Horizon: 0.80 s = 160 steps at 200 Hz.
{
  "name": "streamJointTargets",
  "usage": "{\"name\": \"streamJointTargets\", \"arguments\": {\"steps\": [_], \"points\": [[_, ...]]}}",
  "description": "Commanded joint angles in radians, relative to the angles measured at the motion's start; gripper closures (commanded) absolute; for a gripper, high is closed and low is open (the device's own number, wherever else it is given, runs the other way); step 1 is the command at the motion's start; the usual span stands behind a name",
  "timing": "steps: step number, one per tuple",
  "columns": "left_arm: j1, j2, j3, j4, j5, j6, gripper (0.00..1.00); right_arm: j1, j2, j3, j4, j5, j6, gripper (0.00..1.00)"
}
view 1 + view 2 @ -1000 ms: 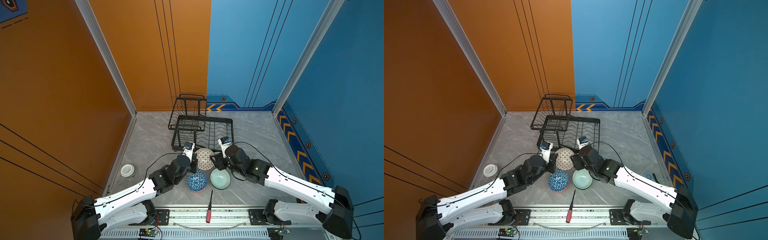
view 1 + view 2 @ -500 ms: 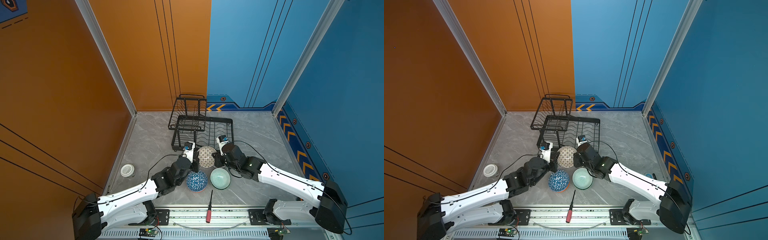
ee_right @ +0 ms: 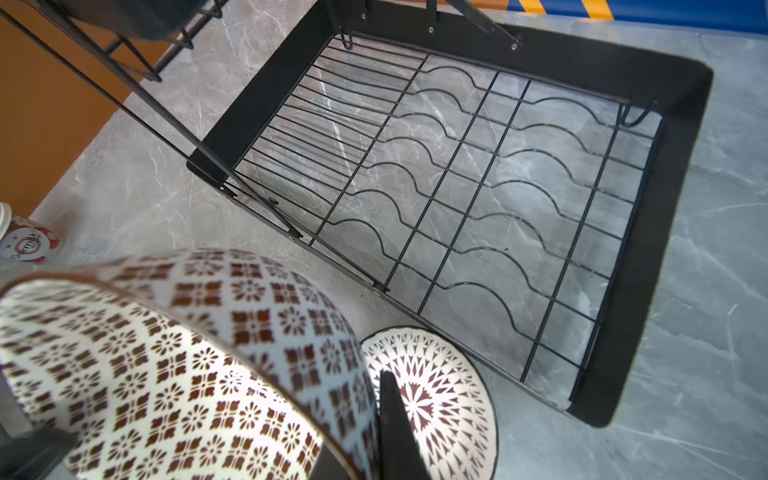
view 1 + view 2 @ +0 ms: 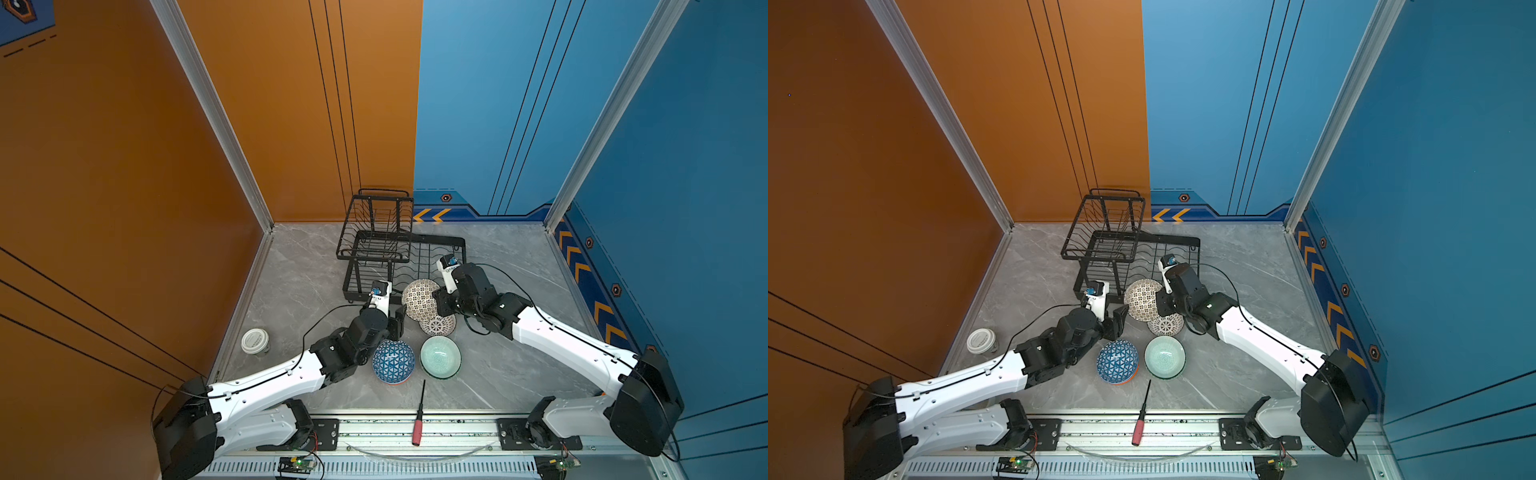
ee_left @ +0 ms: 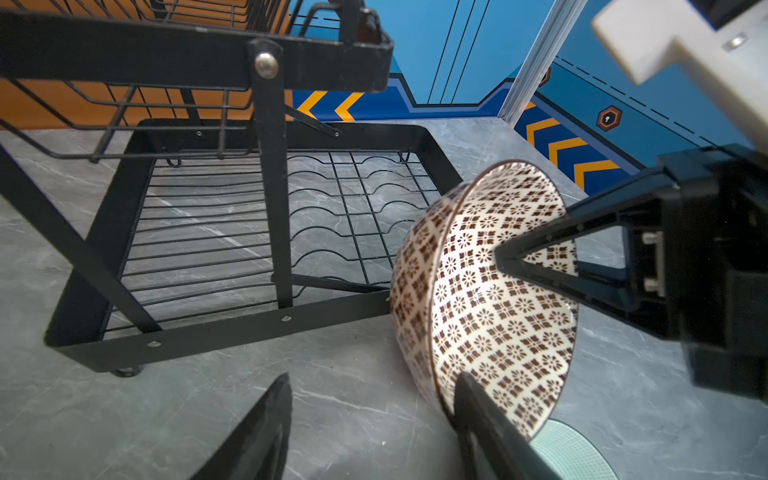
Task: Load the bowls into the dish rack
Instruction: 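Close the right gripper on the bowl rim while the left gripper releases and draws back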
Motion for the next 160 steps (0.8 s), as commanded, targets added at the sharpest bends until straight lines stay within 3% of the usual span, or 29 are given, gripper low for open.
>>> {"name": "streamJointTargets", "arguments": {"steps": [1,27,59,93,160], "points": [[0.059,-0.022,0.060,-0.152,0.092,0.015,0.20,-0.027,0.008,0.057,0.044,-0.051,-0.173,1.00],[0.115,-0.029,0.086,-0.202,0.175,0.042,0.00,-0.076,0.026,0.112,-0.015,-0.090,-0.281,1.00],[0.180,-0.024,0.078,-0.197,0.248,0.061,0.02,-0.110,0.034,0.116,-0.021,-0.117,-0.427,1.00],[0.231,-0.010,0.070,-0.189,0.319,0.053,0.02,-0.100,0.064,0.100,0.046,0.037,-0.594,1.00],[0.270,0.086,0.050,-0.126,0.373,0.084,0.02,-0.096,0.038,-0.023,0.426,0.260,-0.900,1.00]]}}
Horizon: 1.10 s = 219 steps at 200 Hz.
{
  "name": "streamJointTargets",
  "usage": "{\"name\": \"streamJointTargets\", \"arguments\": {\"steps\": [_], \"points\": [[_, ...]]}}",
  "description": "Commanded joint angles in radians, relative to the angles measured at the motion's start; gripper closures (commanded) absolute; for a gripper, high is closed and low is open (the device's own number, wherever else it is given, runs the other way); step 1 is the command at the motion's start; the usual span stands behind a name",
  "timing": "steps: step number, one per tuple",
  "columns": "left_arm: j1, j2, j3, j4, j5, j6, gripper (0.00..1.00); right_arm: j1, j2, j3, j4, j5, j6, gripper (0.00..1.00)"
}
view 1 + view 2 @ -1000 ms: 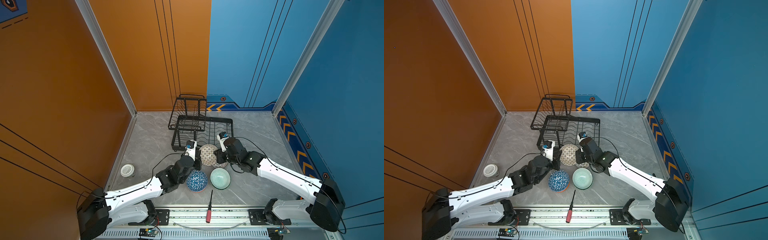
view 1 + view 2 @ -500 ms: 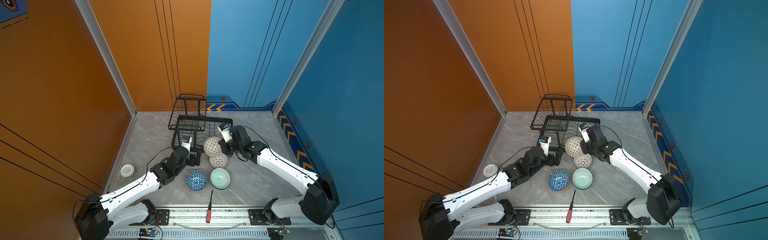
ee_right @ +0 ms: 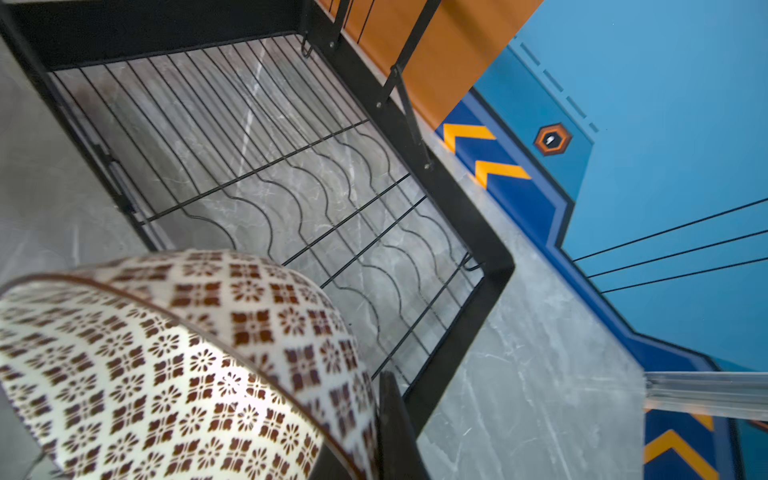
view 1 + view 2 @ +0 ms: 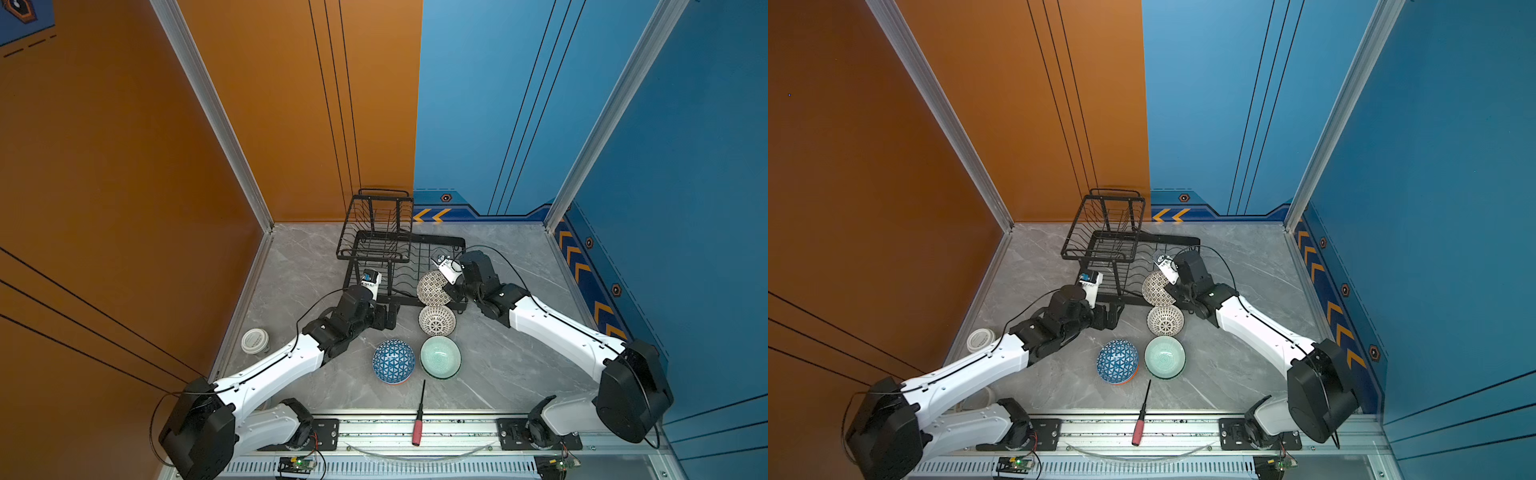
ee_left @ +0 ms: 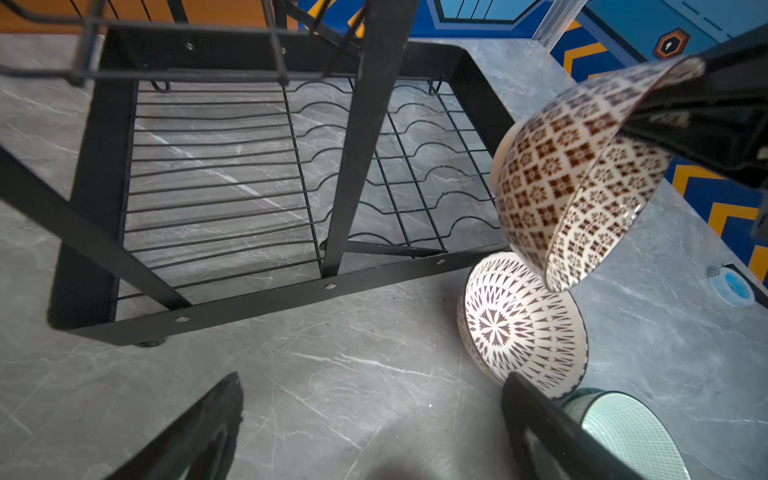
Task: Load the bowls into the dish rack
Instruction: 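Close the right gripper on the bowl rim while the left gripper releases and draws back, then carry the bowl with the right gripper over the dish rack, standing it on edge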
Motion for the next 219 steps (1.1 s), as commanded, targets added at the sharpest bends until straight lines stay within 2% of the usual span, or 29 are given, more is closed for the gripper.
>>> {"name": "streamJointTargets", "arguments": {"steps": [1,67,109,155,219], "points": [[0.007,0.014,-0.009,0.025,0.043,0.030,0.02,0.005,-0.032,-0.039,0.252,0.120,-0.175,1.00],[0.016,-0.059,-0.018,-0.016,0.049,0.068,0.02,0.056,0.030,-0.178,0.699,0.216,-0.515,1.00],[0.029,-0.092,-0.019,-0.050,0.049,0.073,0.02,0.094,0.174,-0.140,0.830,0.270,-0.681,1.00],[0.043,-0.113,-0.019,-0.072,0.050,0.083,0.02,0.086,0.299,-0.097,0.965,0.261,-0.819,1.00],[0.052,-0.178,-0.045,-0.112,0.042,0.078,0.02,0.070,0.464,0.004,1.122,0.296,-0.953,1.00]]}}
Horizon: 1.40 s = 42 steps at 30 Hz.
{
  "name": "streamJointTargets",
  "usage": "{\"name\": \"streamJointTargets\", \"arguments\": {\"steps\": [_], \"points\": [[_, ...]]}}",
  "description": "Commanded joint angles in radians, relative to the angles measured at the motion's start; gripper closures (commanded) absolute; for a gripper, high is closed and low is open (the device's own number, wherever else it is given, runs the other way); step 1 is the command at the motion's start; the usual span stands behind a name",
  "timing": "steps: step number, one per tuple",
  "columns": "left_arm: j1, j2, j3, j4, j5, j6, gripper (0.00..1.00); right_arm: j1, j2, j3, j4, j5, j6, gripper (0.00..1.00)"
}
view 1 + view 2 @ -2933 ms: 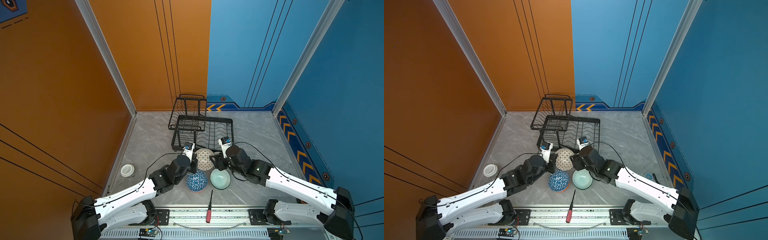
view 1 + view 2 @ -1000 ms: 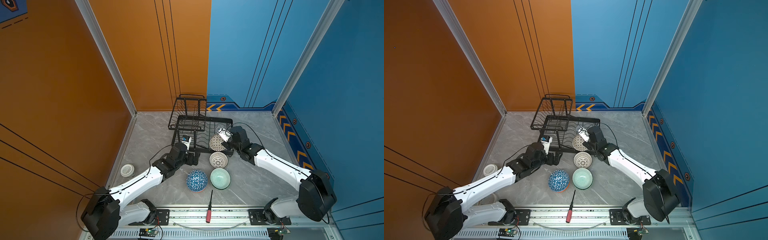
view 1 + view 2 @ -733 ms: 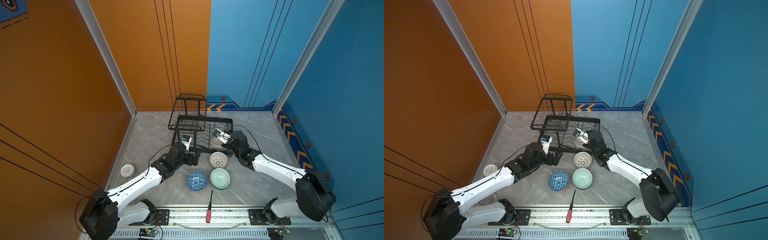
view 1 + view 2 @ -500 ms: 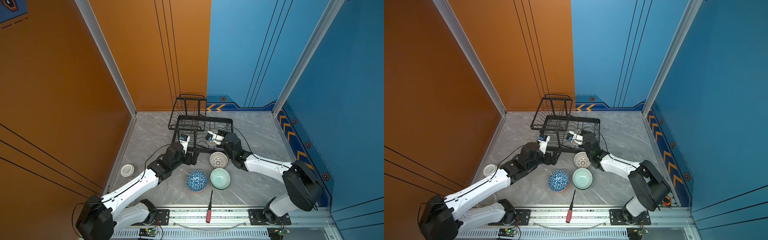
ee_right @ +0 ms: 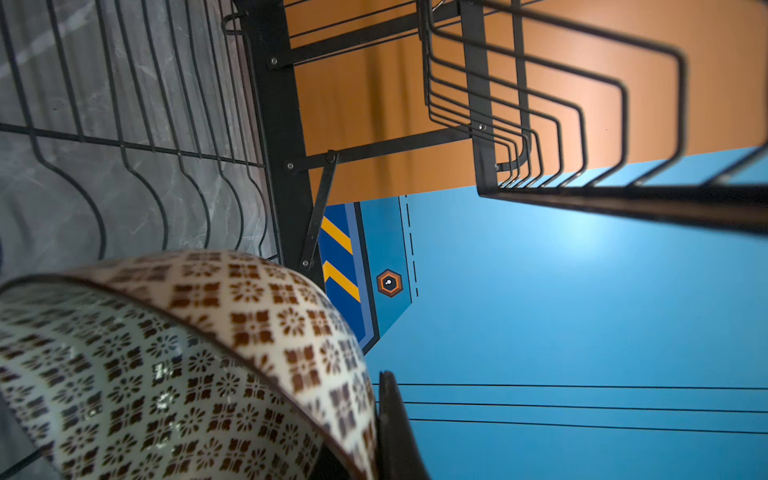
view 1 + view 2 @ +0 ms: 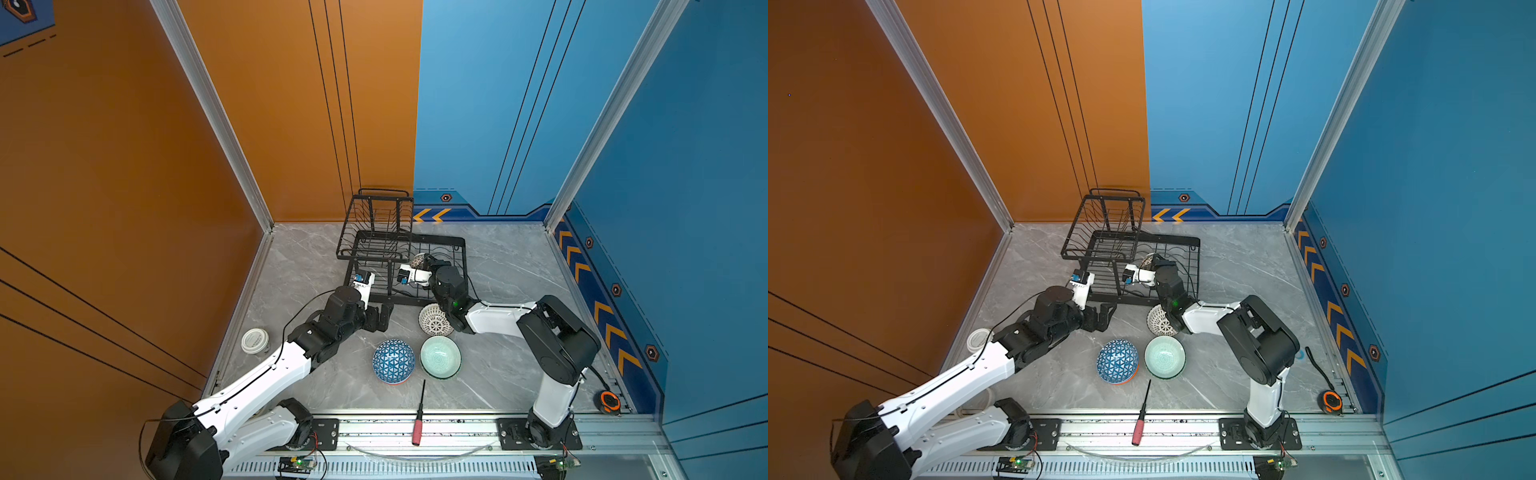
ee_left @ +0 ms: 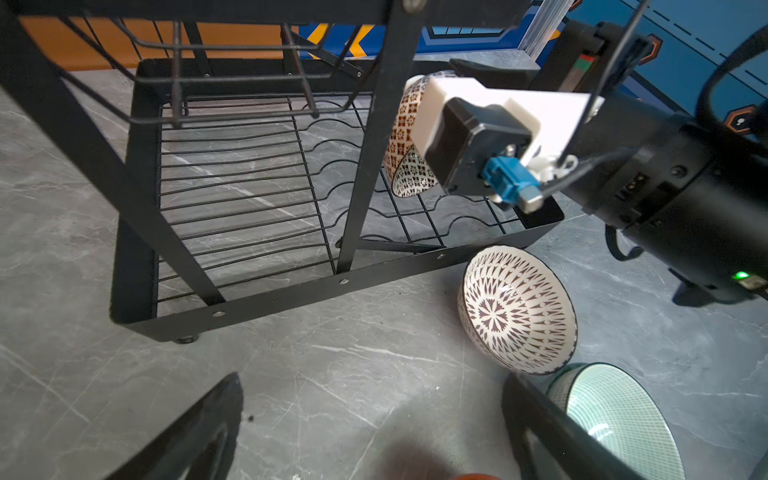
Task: Load the bowls into the dish rack
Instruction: 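Carry the bowl with the right gripper over the dish rack, standing it on edge, then lower the bowl into the rack's wire slots with the right gripper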
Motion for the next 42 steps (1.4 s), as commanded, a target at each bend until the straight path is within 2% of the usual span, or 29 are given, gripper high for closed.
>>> {"name": "streamJointTargets", "arguments": {"steps": [1,10,23,42], "points": [[0.012,-0.039,-0.026,-0.038,0.008,0.011,0.02,-0.014,0.048,0.081,0.168,0.049,-0.076,1.00],[0.018,-0.087,-0.038,-0.067,0.001,0.006,0.02,-0.050,0.211,0.236,0.243,0.065,-0.171,1.00],[0.020,-0.100,-0.036,-0.079,0.001,0.006,0.02,-0.079,0.377,0.413,0.212,0.062,-0.179,1.00],[0.026,-0.100,-0.038,-0.121,-0.009,0.004,0.02,-0.082,0.554,0.616,0.268,0.101,-0.187,1.00]]}}
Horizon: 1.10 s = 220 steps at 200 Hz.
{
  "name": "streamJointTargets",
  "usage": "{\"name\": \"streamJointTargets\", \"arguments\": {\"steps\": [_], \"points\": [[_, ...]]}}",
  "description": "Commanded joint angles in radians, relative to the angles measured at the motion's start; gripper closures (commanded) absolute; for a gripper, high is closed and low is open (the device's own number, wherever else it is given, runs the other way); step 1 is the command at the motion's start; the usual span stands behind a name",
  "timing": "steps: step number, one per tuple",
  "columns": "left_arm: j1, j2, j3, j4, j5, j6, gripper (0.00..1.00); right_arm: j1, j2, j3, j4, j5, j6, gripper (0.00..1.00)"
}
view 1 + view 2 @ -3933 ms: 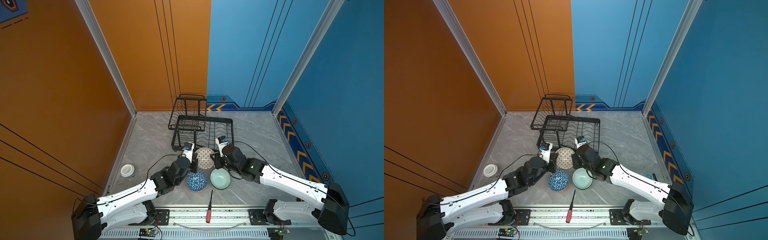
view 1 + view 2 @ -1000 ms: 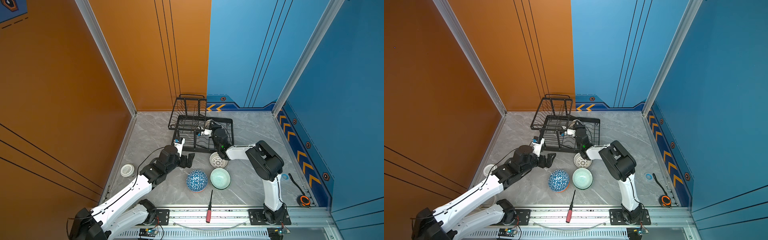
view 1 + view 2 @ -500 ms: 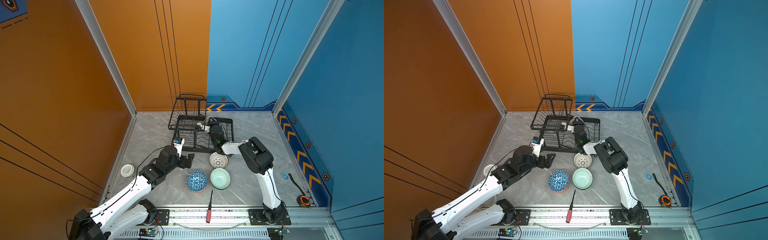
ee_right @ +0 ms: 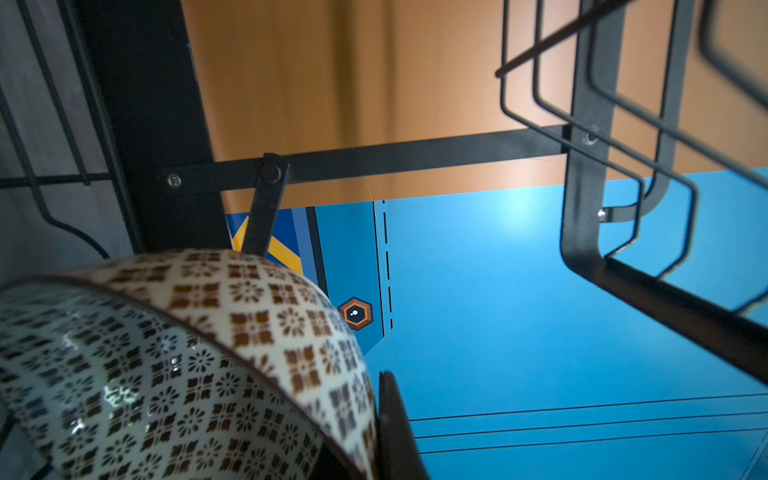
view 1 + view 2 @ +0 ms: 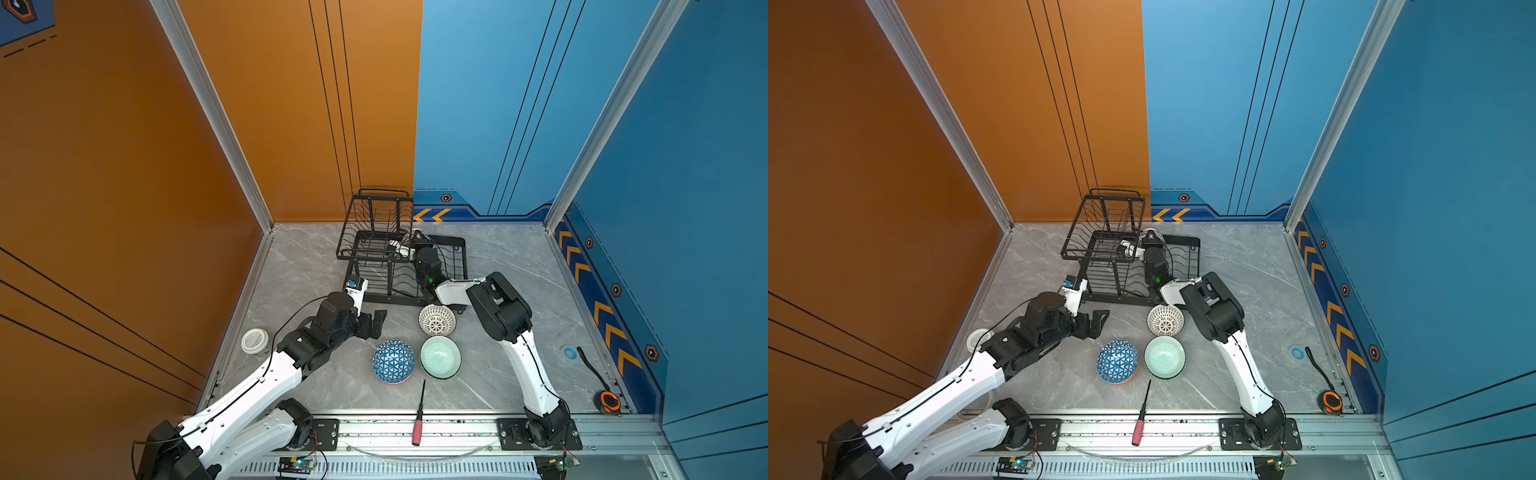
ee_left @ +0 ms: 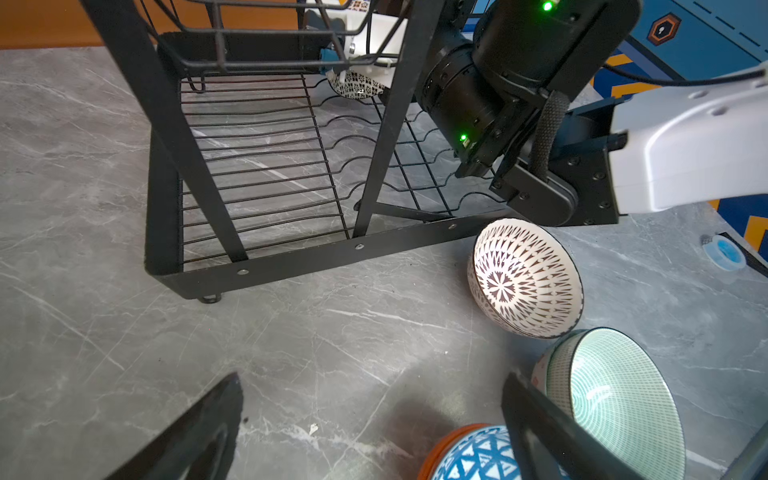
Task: Load the bowls into the dish rack
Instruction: 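Lower the bowl into the rack's wire slots with the right gripper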
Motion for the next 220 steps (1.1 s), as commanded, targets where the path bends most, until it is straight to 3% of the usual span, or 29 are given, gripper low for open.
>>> {"name": "streamJointTargets", "arguments": {"steps": [1,163,220], "points": [[0.013,-0.009,-0.017,-0.015,-0.009,0.005,0.02,-0.002,0.017,0.060,0.103,0.028,-0.005,1.00],[0.034,-0.014,-0.045,0.002,0.010,0.002,0.02,0.006,0.127,0.153,0.251,0.006,-0.082,1.00],[0.039,-0.019,-0.053,0.010,0.016,0.000,0.02,0.011,0.113,0.125,0.207,-0.025,-0.078,1.00]]}}
